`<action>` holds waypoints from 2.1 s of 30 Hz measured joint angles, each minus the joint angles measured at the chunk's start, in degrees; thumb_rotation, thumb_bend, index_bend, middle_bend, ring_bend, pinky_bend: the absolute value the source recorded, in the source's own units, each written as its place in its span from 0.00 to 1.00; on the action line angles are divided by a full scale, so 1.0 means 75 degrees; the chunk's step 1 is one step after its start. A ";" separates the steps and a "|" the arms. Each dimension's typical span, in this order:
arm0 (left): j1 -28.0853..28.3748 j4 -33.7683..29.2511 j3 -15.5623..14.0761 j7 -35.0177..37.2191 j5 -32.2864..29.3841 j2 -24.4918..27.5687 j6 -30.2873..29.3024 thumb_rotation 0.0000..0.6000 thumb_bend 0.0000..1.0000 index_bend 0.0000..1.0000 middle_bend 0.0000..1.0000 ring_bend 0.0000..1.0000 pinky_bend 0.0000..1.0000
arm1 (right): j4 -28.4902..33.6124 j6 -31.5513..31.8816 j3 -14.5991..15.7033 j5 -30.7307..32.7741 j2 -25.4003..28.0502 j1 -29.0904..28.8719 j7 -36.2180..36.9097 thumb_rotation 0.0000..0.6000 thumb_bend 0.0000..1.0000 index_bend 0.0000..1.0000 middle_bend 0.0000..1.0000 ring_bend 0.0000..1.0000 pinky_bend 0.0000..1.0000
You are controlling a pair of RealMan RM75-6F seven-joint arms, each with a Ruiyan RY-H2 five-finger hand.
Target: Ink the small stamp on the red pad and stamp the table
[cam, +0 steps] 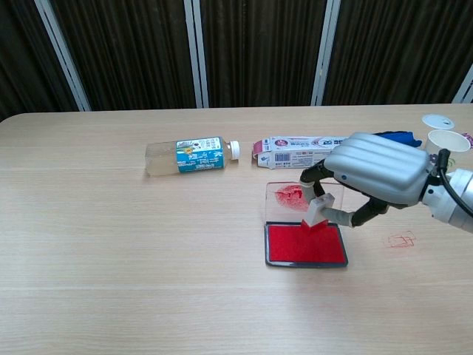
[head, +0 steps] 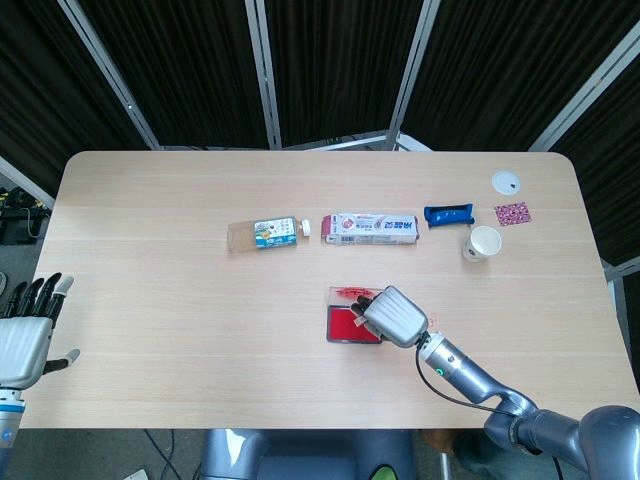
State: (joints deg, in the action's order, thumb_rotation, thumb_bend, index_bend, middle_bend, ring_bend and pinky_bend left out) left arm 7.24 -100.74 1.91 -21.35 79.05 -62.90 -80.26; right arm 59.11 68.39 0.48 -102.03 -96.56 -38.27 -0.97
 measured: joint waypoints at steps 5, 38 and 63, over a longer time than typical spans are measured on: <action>0.0017 0.0004 0.0003 0.0029 -0.0032 0.0016 0.0038 1.00 0.00 0.00 0.00 0.00 0.00 | -0.0245 -0.0036 0.0074 0.0044 -0.0248 0.0008 0.0004 1.00 0.46 0.52 0.53 0.83 1.00; 0.0082 -0.0018 -0.0048 0.0151 -0.0100 0.0078 0.0159 1.00 0.00 0.00 0.00 0.00 0.00 | -0.1581 -0.0171 0.0416 0.0262 -0.1157 0.0096 0.0119 1.00 0.49 0.53 0.54 0.83 1.00; -0.0003 -0.0146 -0.0159 0.0329 0.0217 0.0211 -0.0032 1.00 0.00 0.00 0.00 0.00 0.00 | -0.0197 0.0934 0.0199 0.0490 0.0600 0.0567 0.0331 1.00 0.49 0.53 0.54 0.83 1.00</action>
State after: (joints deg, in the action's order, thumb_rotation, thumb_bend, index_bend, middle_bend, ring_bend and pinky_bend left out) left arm 7.21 -101.84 0.72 -18.88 80.68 -61.31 -80.50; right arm 57.64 75.39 1.98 -98.35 -92.06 -34.02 1.51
